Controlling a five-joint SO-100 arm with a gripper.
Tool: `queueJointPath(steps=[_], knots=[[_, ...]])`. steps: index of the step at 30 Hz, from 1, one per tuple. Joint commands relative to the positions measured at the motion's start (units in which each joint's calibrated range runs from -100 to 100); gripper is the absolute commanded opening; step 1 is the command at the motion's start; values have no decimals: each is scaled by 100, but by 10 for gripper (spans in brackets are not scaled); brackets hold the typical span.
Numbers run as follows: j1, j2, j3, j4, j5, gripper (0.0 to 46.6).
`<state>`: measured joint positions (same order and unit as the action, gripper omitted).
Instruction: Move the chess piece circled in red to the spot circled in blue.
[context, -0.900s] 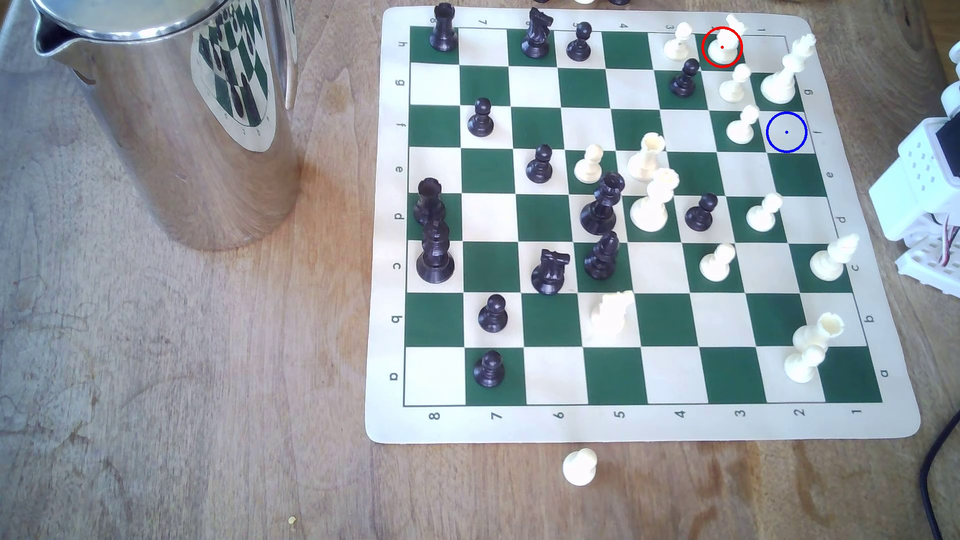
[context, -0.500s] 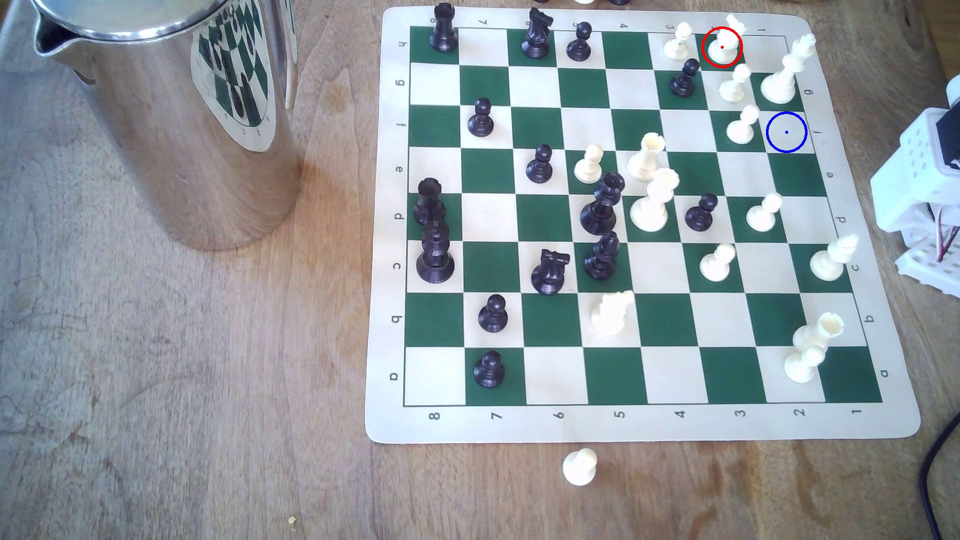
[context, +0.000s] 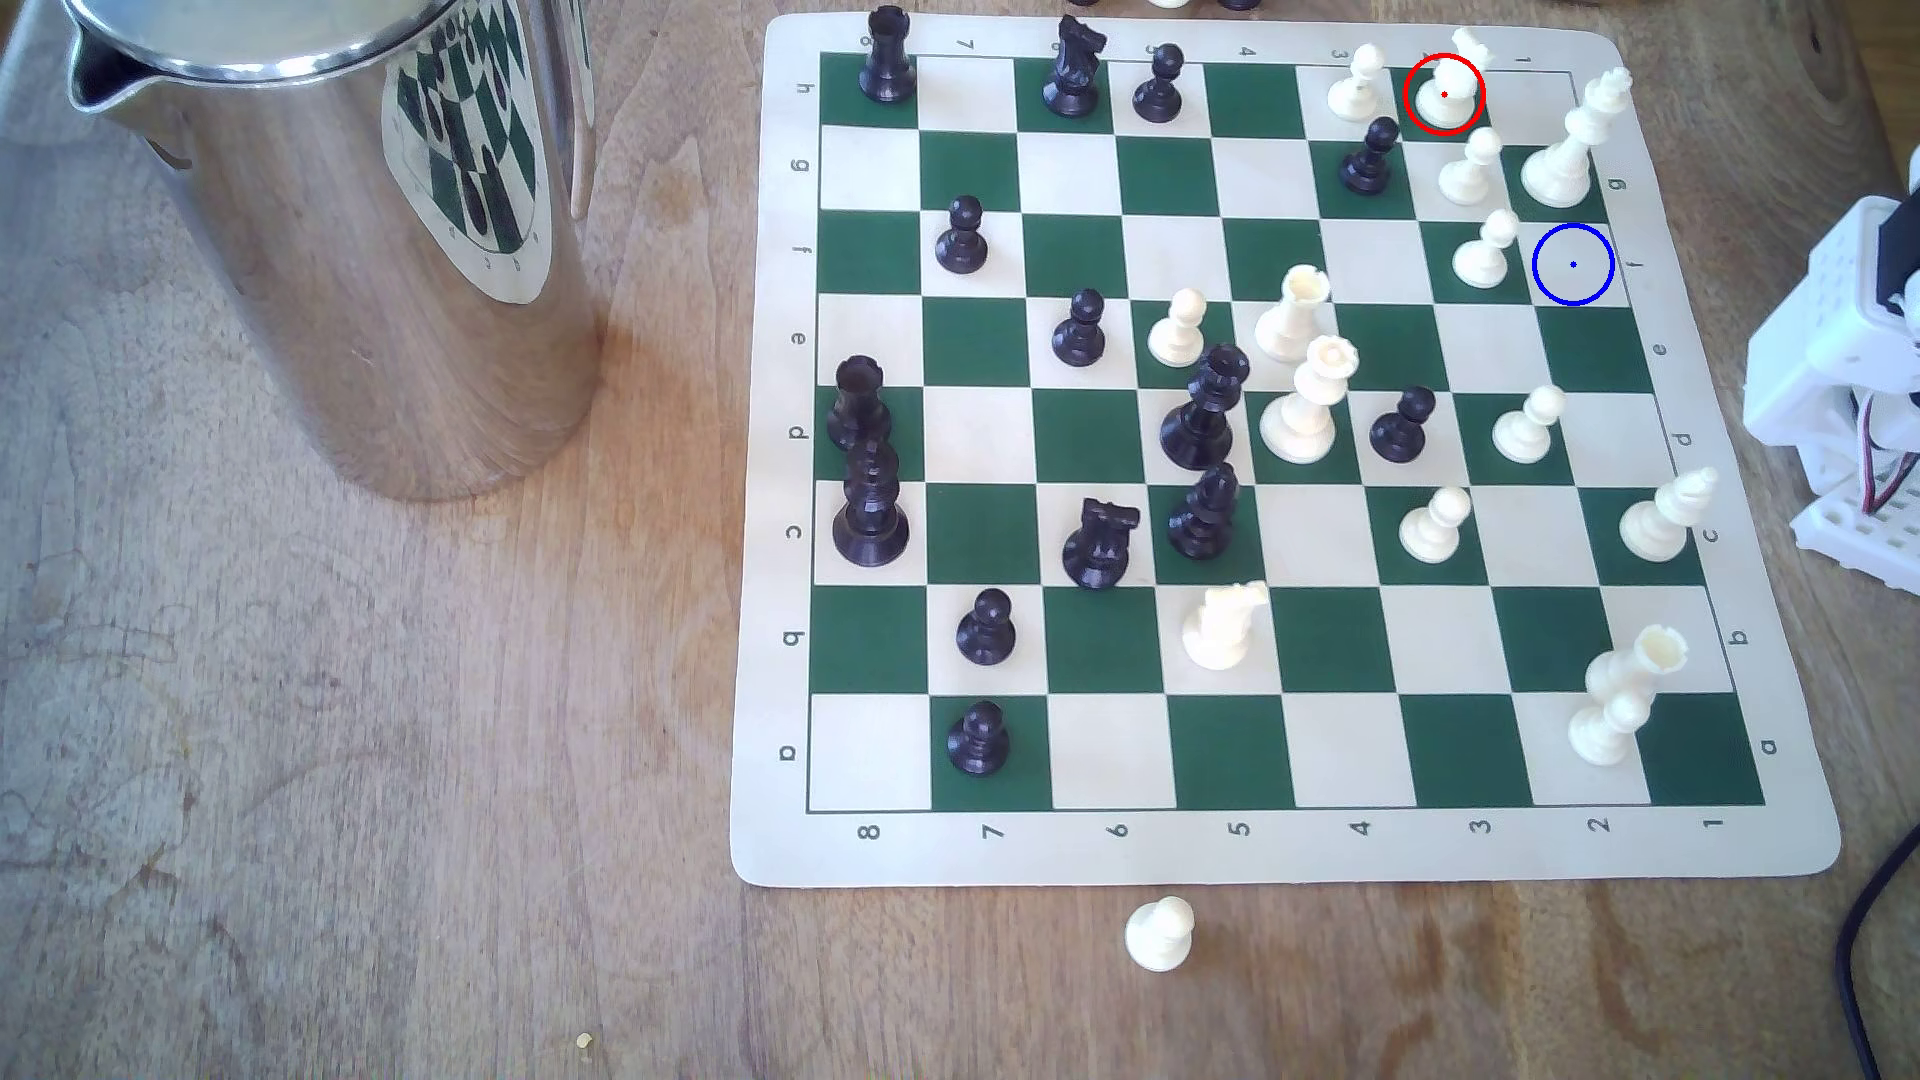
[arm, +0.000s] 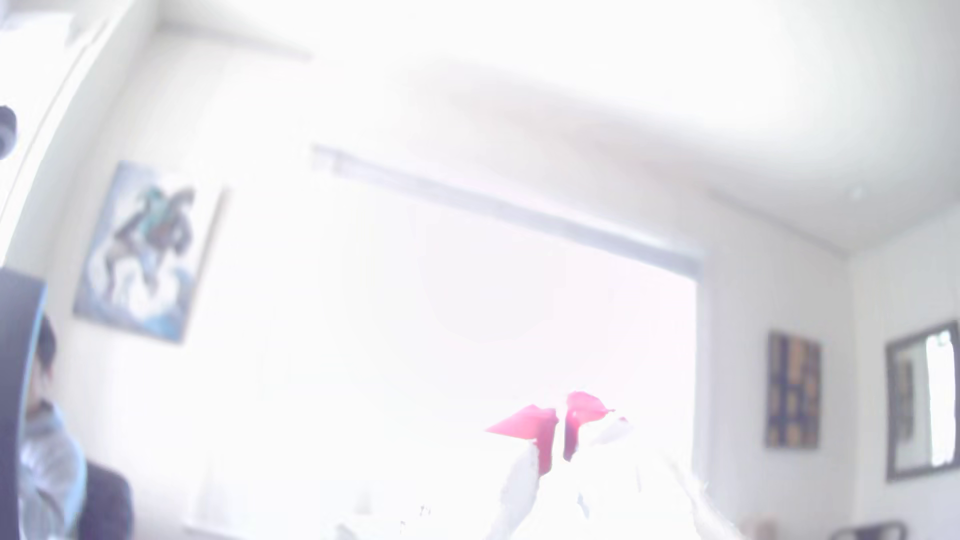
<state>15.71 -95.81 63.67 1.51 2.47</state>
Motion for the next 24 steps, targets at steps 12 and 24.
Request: queueJointPath(steps=[12, 24], knots=[[1679, 337, -1344, 6212, -400, 22], [2649, 3427, -1879, 7105, -122, 145]])
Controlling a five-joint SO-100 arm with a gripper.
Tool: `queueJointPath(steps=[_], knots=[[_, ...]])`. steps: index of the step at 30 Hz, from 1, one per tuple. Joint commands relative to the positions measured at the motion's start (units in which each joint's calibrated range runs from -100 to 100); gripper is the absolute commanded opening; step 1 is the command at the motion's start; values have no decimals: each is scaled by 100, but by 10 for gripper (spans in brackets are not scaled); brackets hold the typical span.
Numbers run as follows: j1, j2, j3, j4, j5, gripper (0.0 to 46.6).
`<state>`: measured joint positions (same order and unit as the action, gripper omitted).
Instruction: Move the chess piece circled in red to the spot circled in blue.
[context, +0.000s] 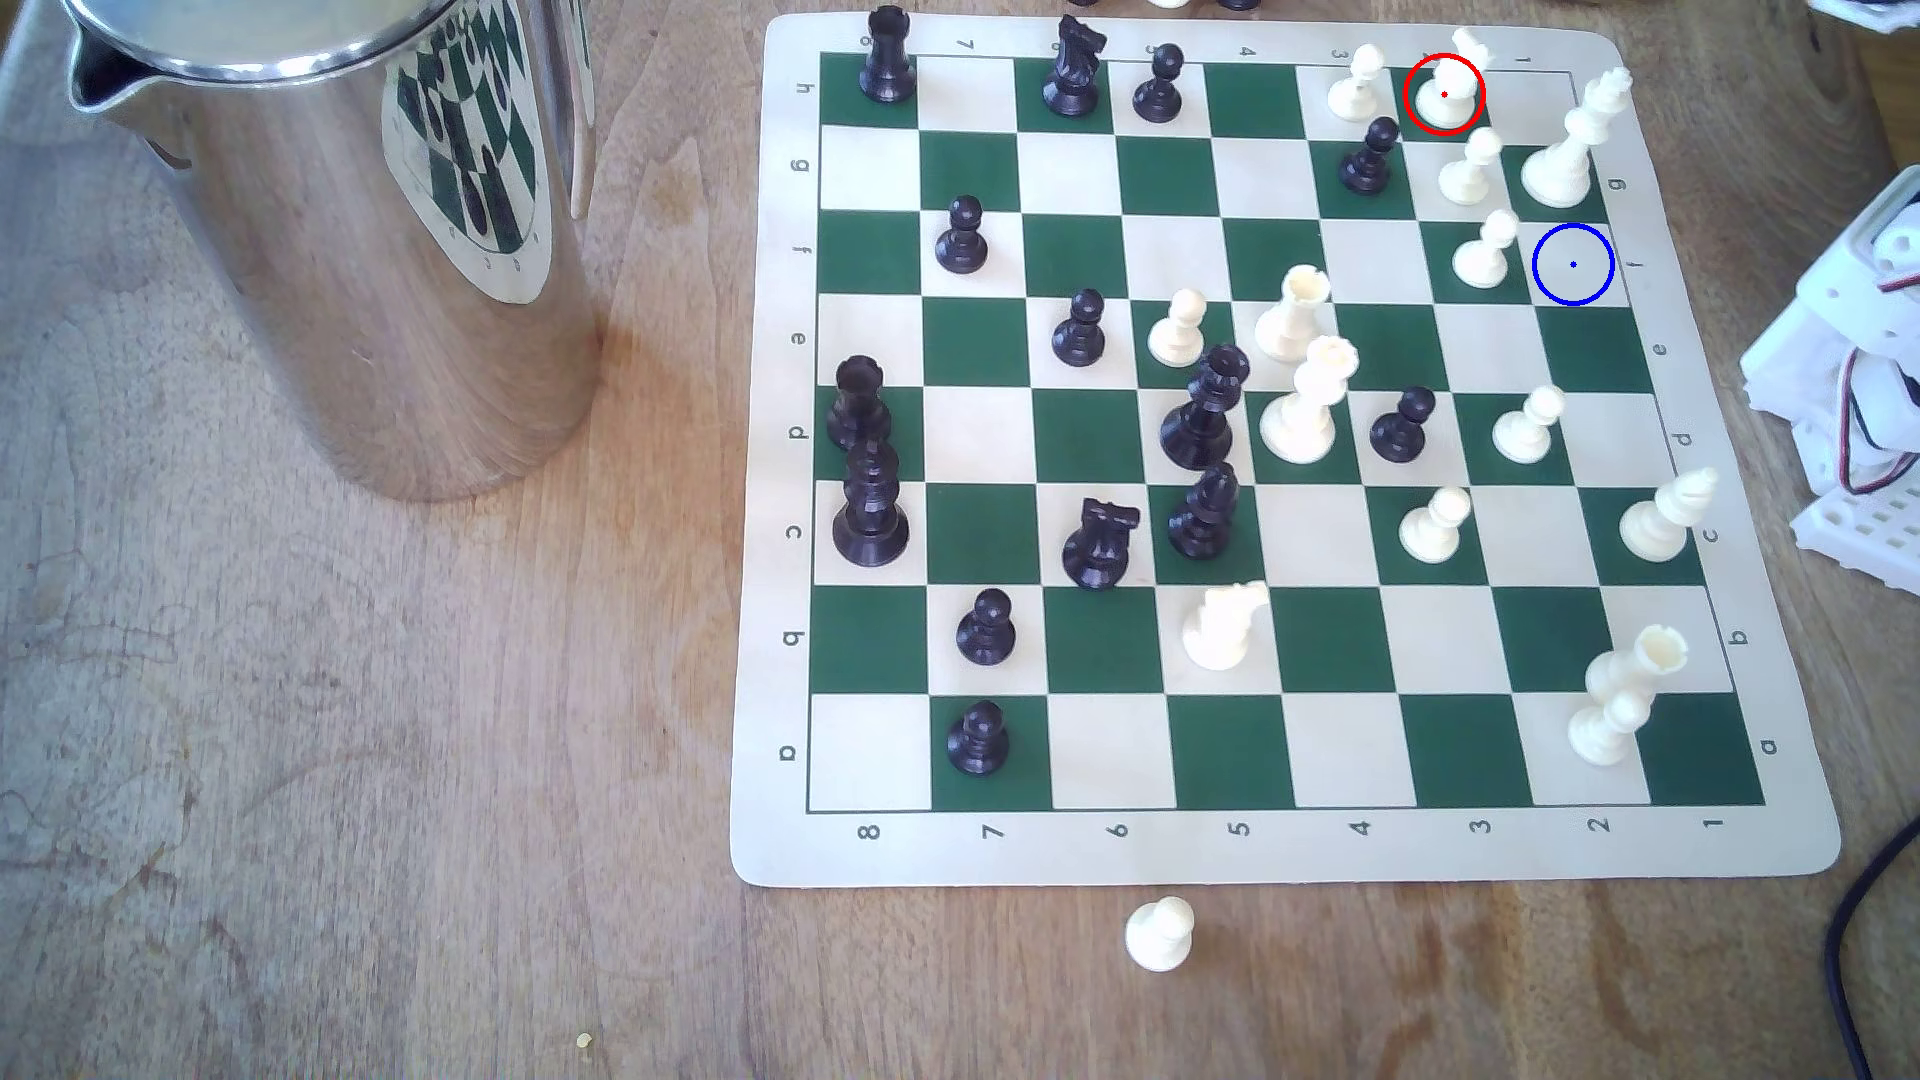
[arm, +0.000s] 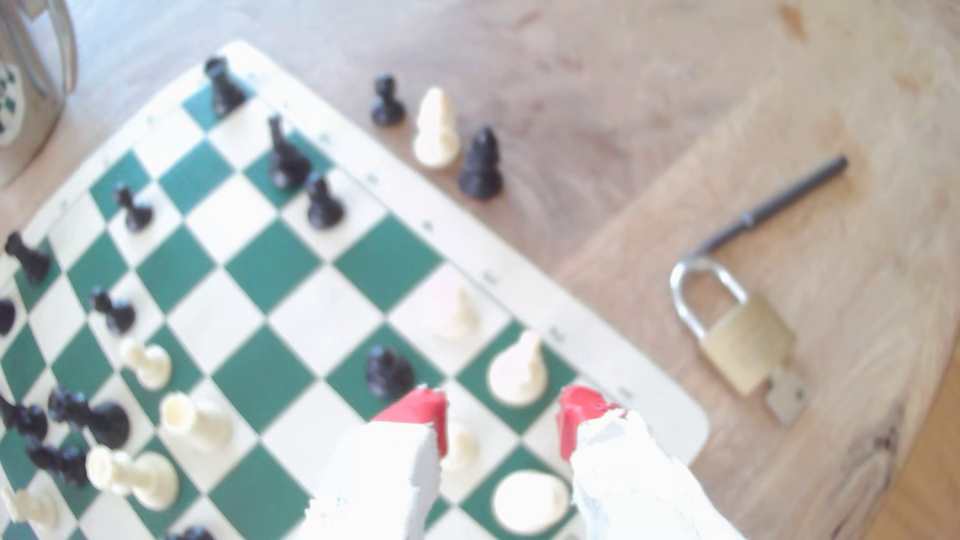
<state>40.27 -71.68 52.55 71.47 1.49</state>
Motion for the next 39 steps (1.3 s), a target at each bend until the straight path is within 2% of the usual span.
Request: queueJointPath(steps=[1, 7, 14, 20, 21, 27, 39], knots=[[193, 1243, -885, 191, -39, 152], [154, 2499, -1502, 346, -215, 158], [217, 3611, -1937, 166, -293, 158], [248, 4120, -2073, 52, -293, 154], [248, 4282, -2073, 11, -298, 136], [185, 4732, -2082, -284, -327, 114], [178, 5462, -2354, -776, -371, 128]])
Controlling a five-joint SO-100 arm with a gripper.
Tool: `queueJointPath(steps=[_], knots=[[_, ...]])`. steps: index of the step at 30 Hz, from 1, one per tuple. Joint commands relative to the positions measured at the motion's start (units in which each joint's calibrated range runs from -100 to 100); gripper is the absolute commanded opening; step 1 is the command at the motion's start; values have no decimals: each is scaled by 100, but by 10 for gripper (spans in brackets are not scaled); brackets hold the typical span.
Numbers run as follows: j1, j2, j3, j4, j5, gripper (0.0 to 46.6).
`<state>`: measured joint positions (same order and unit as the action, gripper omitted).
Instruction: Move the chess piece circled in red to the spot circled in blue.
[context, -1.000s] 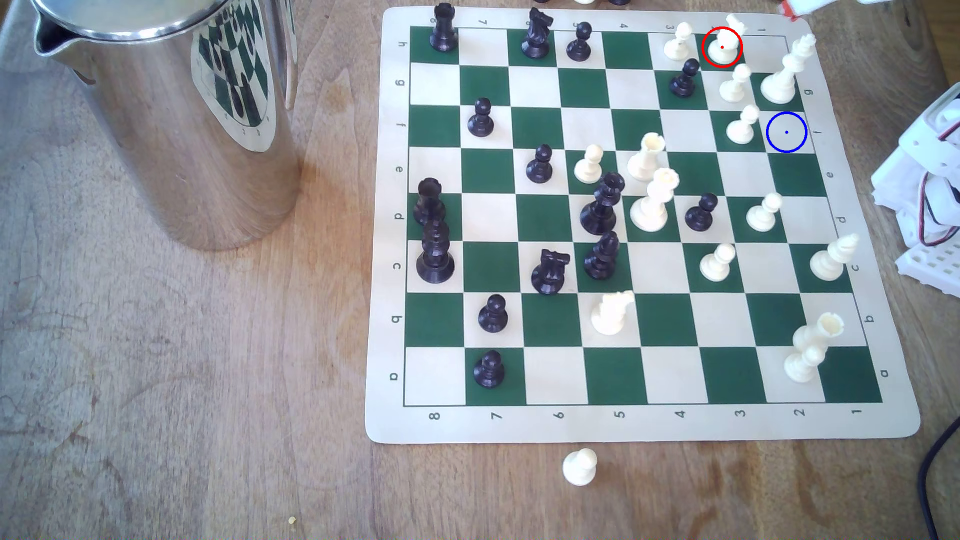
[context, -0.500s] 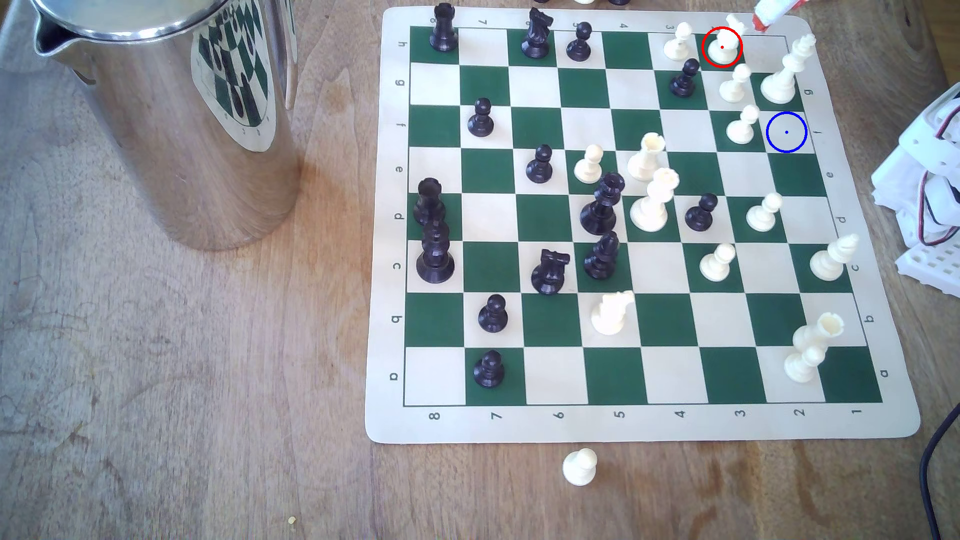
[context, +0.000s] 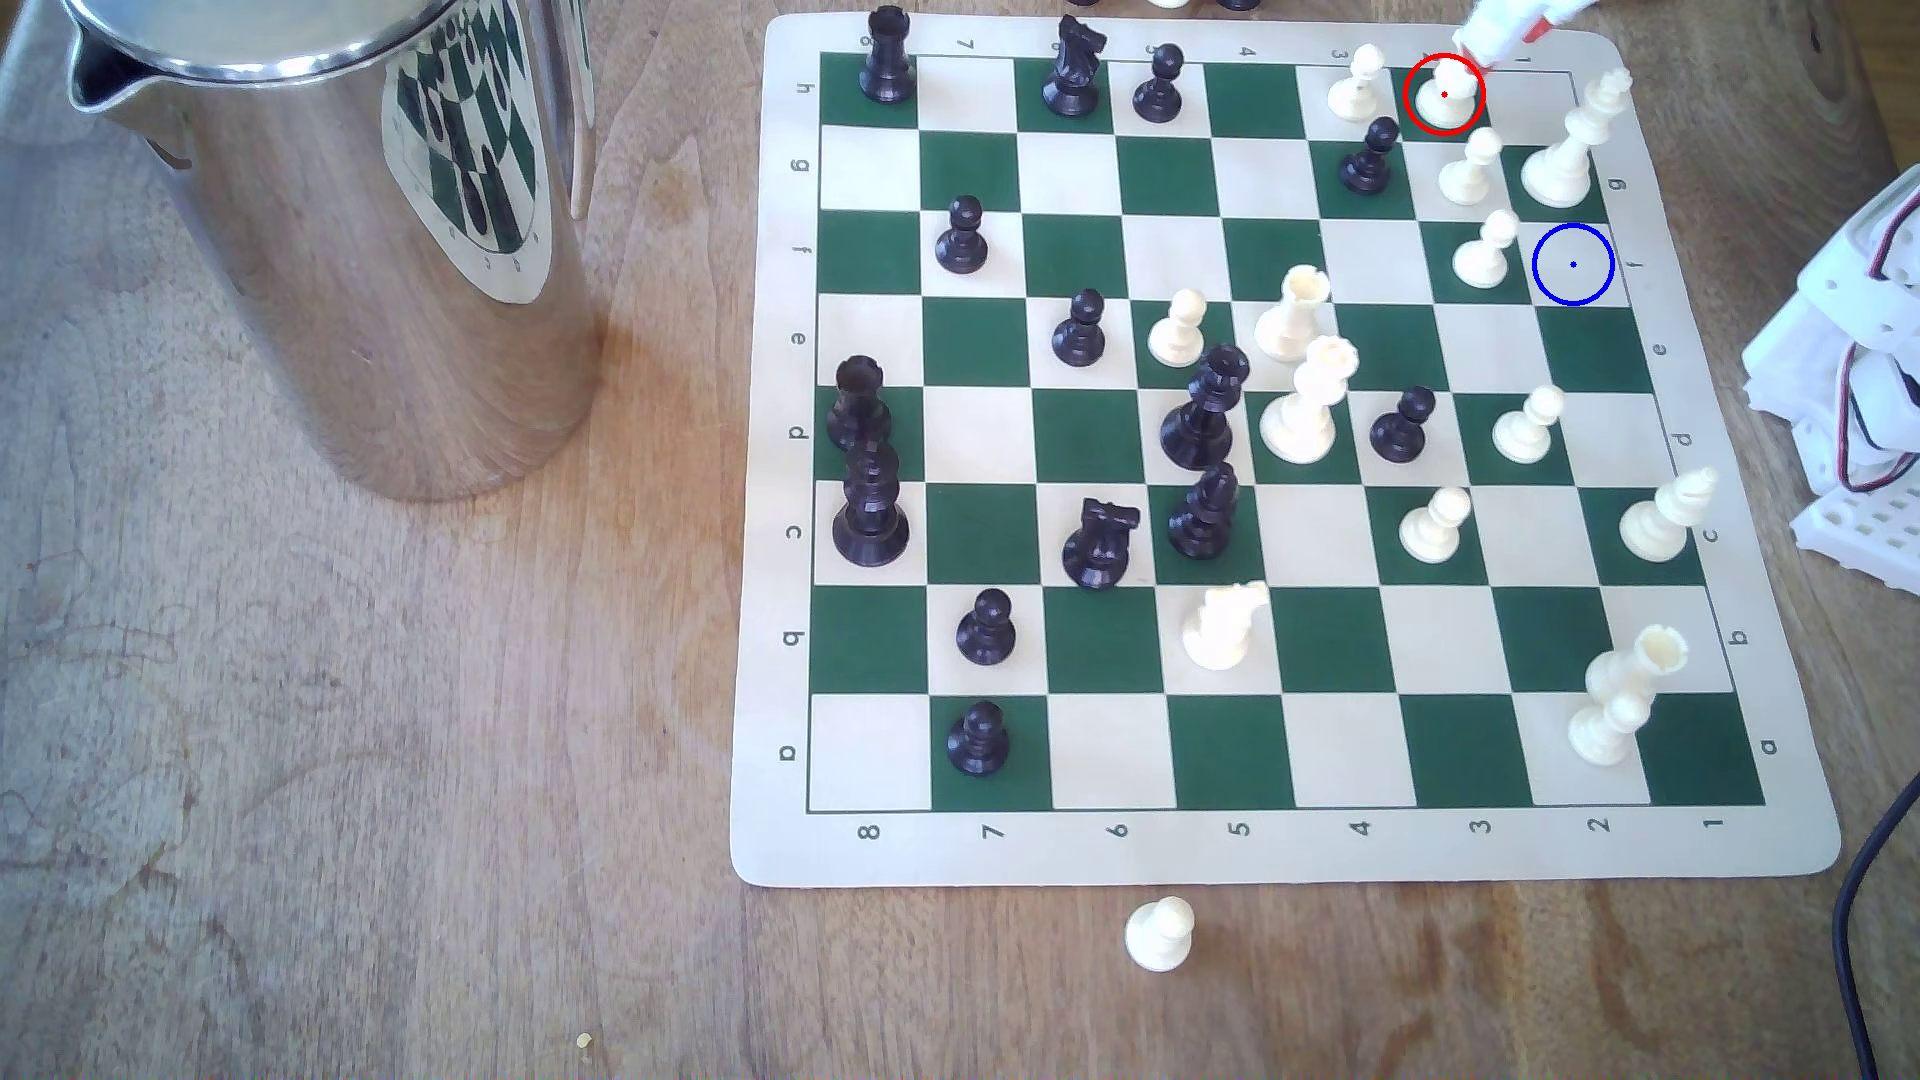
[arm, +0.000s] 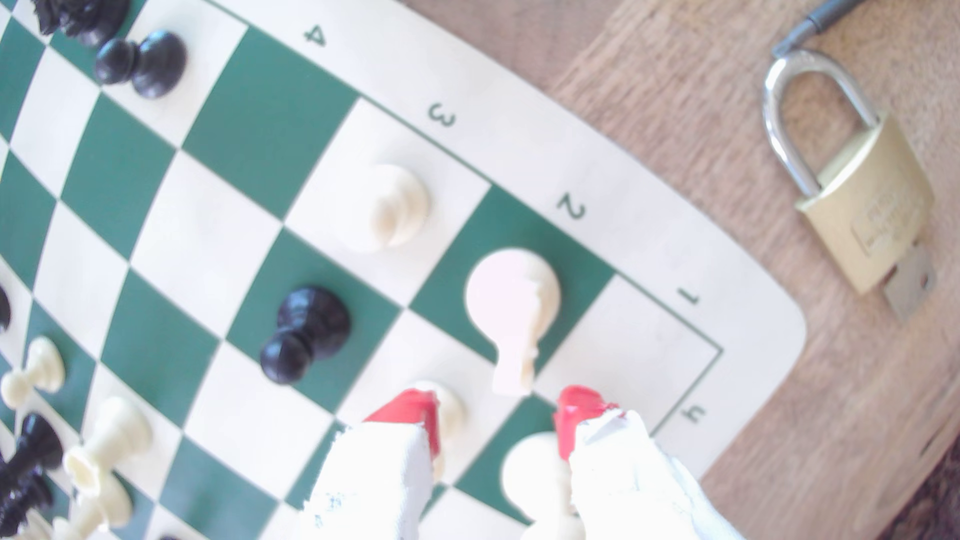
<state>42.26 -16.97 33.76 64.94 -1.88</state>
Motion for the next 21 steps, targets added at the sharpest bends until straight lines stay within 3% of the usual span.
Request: queueJointPath(steps=[1, 21], knots=[[-22, 24, -492, -130, -34, 128], [-22, 729, -547, -556, -10, 111]])
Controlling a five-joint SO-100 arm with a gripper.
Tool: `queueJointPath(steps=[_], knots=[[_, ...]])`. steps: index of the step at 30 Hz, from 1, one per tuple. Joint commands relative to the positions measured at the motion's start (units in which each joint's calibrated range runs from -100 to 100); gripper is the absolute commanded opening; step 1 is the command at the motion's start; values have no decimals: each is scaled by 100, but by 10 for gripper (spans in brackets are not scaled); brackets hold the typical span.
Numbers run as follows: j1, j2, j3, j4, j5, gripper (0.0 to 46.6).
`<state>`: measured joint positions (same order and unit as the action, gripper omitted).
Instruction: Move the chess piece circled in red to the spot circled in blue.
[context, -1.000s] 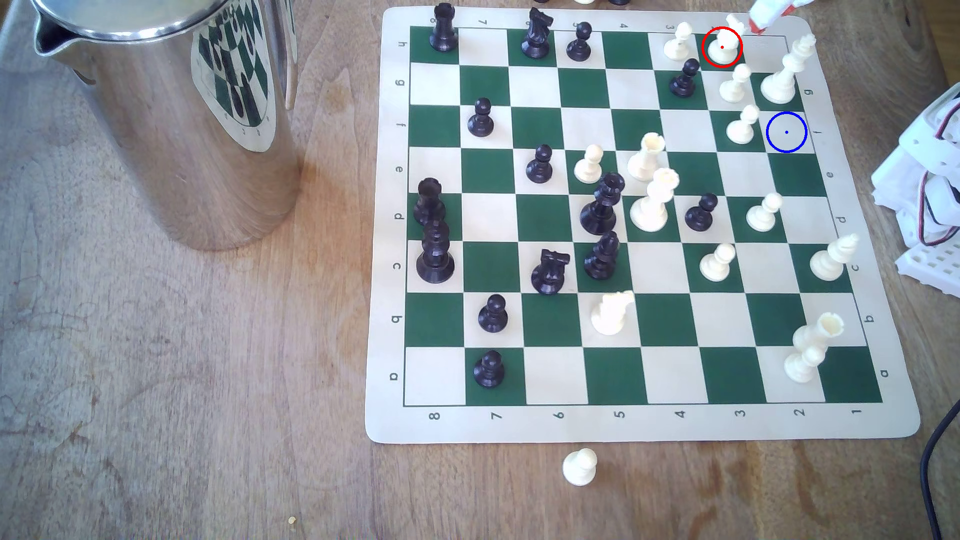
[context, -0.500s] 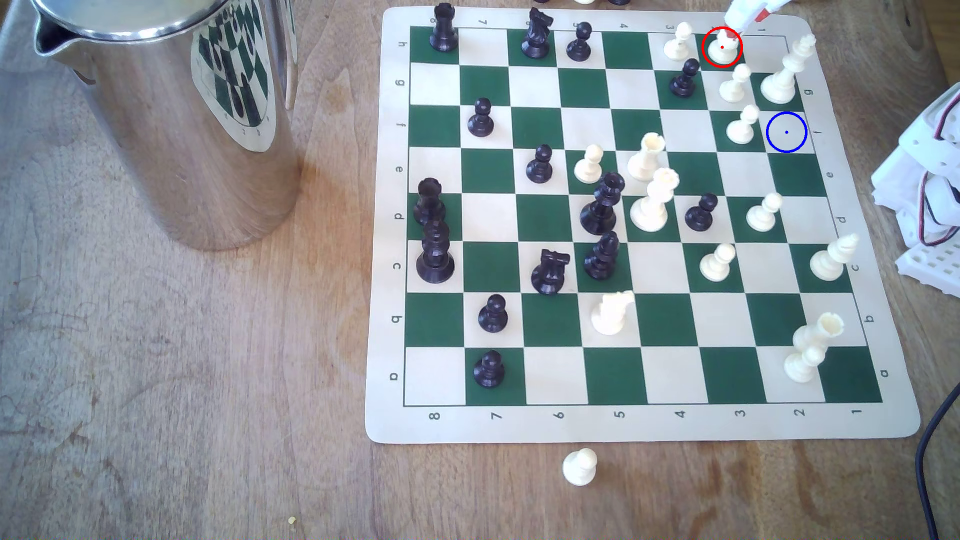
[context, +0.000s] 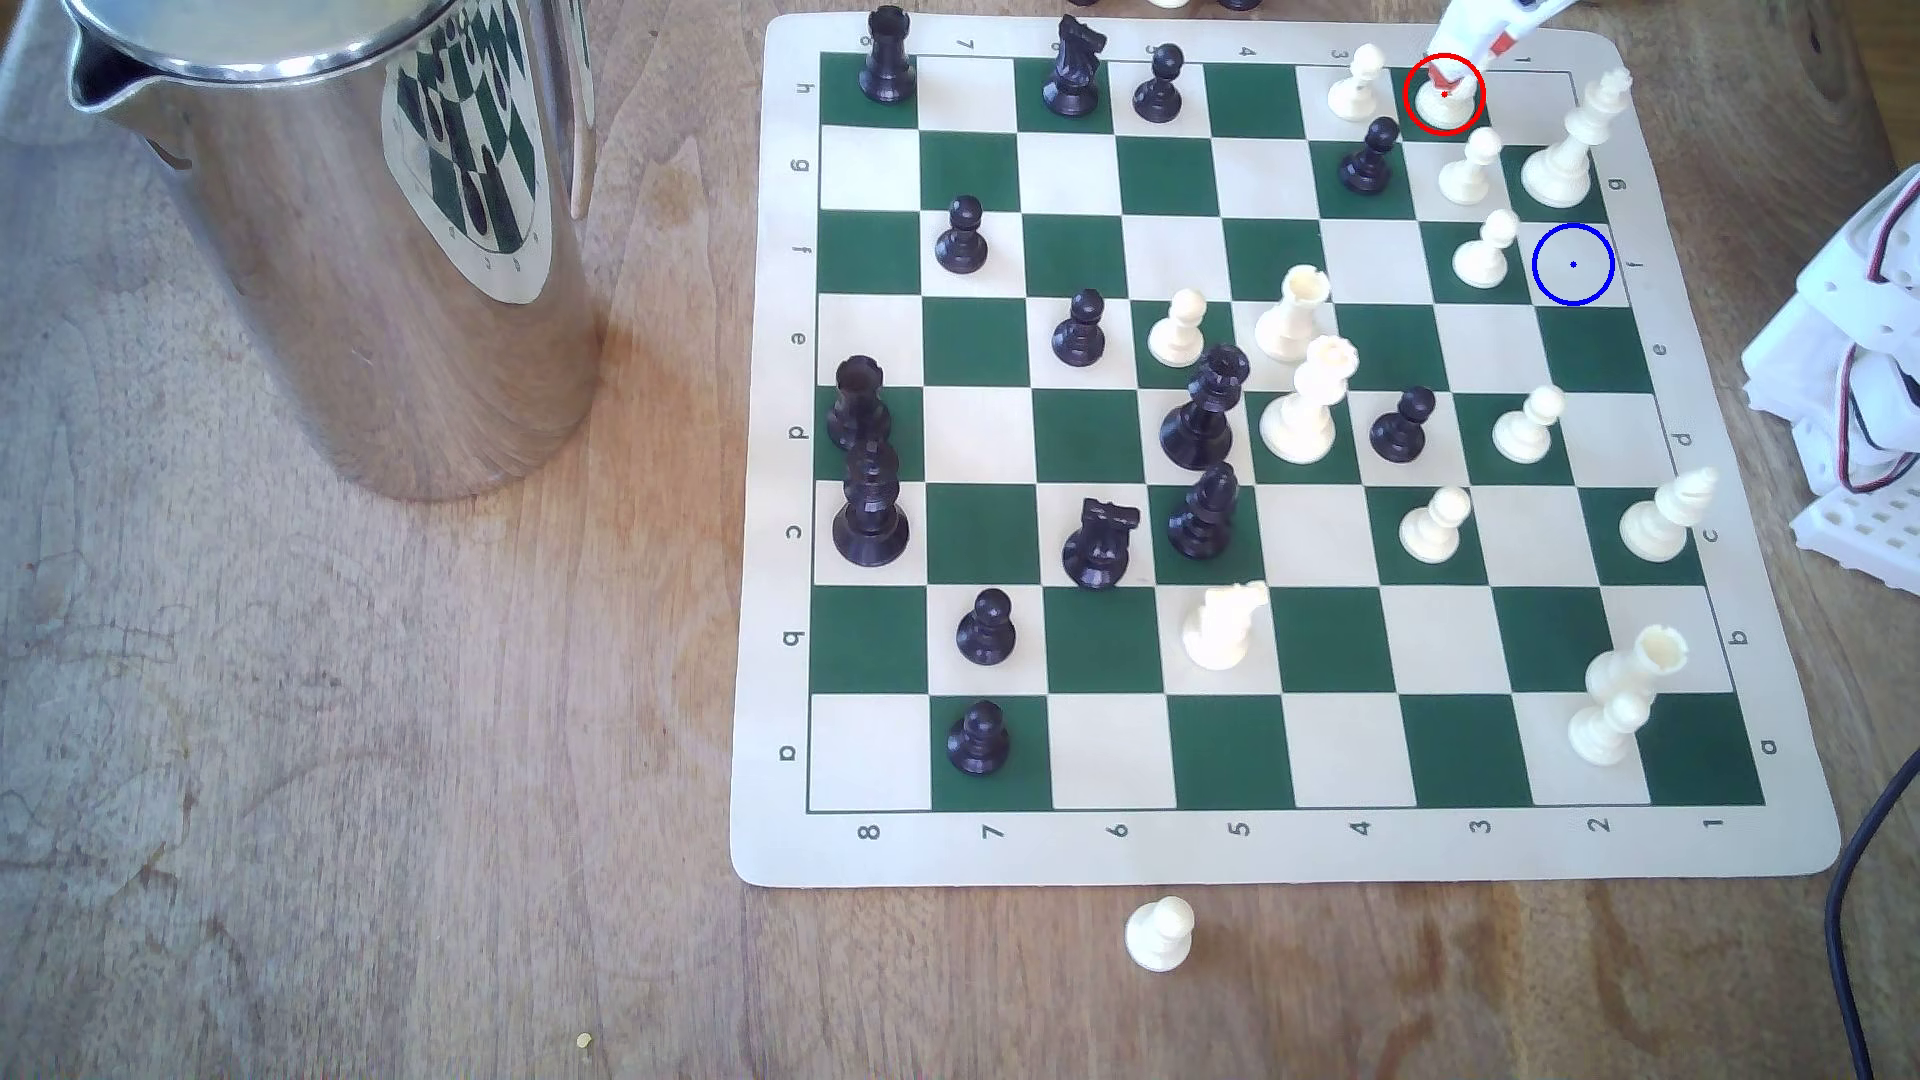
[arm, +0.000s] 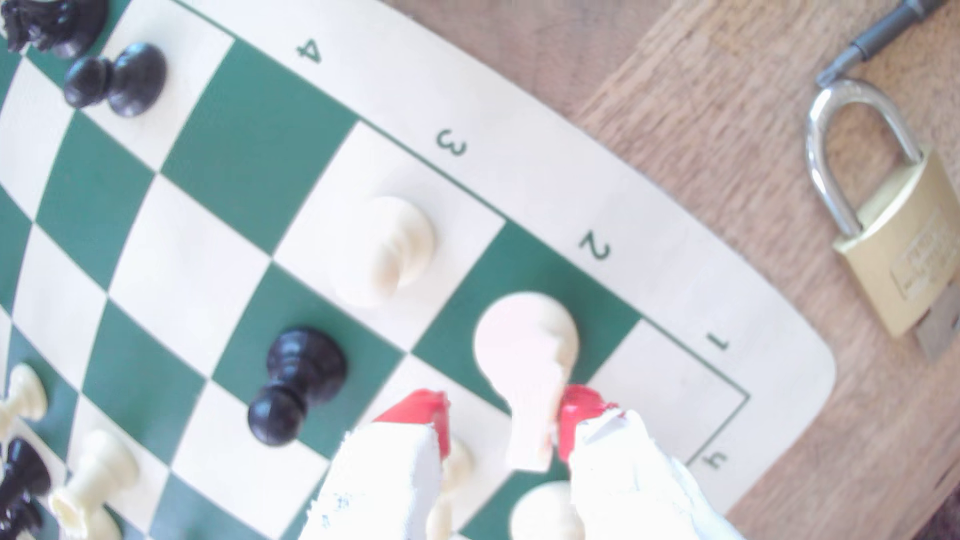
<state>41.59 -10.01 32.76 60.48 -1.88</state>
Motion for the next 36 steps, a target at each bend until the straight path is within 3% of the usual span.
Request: queueJointPath(steps=[1, 4, 7, 13, 26, 36], knots=[[68, 67, -447, -151, 0, 110], [68, 84, -447, -159, 5, 98], [76, 93, -411, -184, 5, 50], [68, 84, -302, -323, -10, 5], [60, -68, -556, -36, -68, 4], [115, -382, -2315, 1675, -142, 4]])
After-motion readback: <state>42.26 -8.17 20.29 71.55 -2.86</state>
